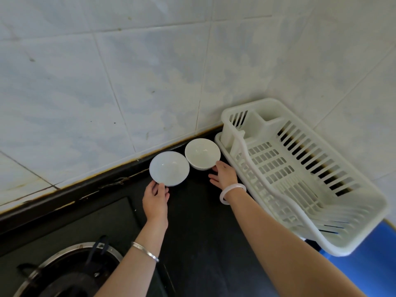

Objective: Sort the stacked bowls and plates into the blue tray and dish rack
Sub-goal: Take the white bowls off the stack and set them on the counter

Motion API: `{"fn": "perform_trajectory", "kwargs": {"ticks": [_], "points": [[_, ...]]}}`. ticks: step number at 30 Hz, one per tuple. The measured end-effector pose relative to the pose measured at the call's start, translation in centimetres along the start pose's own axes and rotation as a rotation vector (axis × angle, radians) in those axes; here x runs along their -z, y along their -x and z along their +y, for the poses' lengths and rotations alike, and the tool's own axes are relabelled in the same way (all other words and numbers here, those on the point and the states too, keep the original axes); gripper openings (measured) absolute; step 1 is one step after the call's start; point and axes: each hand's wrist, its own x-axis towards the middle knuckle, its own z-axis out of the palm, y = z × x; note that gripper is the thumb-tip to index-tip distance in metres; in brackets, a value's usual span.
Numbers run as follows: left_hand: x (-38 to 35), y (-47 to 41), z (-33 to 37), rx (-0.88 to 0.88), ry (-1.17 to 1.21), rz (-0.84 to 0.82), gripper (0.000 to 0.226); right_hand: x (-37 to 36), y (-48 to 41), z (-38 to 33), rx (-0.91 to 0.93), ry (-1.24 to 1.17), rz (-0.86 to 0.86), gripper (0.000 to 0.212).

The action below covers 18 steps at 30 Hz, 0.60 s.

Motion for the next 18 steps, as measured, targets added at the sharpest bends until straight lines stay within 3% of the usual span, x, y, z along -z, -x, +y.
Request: {"fn": "perform_trajectory", "kwargs": {"ticks": [6,11,18], "points": [[0.9,3.8,-0.7,-0.113,-0.324,-0.127,0.046,3.3,4.7,0.3,0.127,0.175,-0.081,0.038],[0.6,10.5,-2.6,-0.224,-0.6,-0.368,0.034,9.8,12.4,1.3,0.254,0.299,-0.114,0.028],[-0.8,23.3,-8.0,-0.391,-0.938,-0.759,0.027,23.2,24.7,6.7,0.315,0.48,0.143,0.019]]}}
